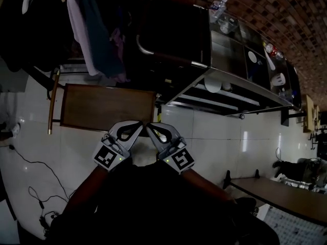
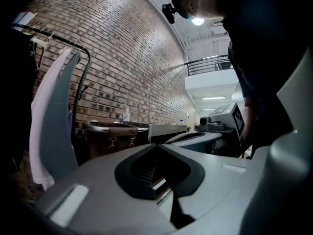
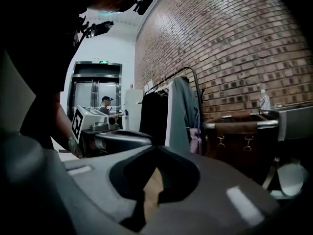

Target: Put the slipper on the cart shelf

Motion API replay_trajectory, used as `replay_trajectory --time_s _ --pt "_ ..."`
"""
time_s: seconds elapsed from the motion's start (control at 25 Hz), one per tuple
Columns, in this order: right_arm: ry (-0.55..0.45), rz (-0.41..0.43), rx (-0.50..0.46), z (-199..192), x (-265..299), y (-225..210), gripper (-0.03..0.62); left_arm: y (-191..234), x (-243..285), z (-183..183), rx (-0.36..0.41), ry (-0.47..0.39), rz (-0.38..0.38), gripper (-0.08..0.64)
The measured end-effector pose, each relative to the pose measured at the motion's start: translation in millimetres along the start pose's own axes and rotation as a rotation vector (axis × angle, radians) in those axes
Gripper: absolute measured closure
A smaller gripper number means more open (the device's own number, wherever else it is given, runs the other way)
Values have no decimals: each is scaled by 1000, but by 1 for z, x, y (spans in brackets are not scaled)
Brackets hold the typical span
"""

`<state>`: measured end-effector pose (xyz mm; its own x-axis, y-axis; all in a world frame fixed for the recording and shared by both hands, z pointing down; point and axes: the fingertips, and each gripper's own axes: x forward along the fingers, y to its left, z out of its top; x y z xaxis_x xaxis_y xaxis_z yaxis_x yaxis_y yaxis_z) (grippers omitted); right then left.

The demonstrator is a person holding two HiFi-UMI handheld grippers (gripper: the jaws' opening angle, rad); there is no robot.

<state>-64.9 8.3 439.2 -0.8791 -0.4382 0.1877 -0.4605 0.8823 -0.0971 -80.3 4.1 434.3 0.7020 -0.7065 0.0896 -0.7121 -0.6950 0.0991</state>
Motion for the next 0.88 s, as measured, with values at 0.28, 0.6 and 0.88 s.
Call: replay_trajectory --time_s 0.28,0.6,0.88 --pt "7 -47 39 1 52 50 591 42 -73 -10 -49 13 -21 558" --pt "-7 2 34 21 68 75 589 48 -98 -1 -40 3 -41 558" --pt "-10 76 15 38 54 73 589 38 -88 21 -31 -19 -42 558"
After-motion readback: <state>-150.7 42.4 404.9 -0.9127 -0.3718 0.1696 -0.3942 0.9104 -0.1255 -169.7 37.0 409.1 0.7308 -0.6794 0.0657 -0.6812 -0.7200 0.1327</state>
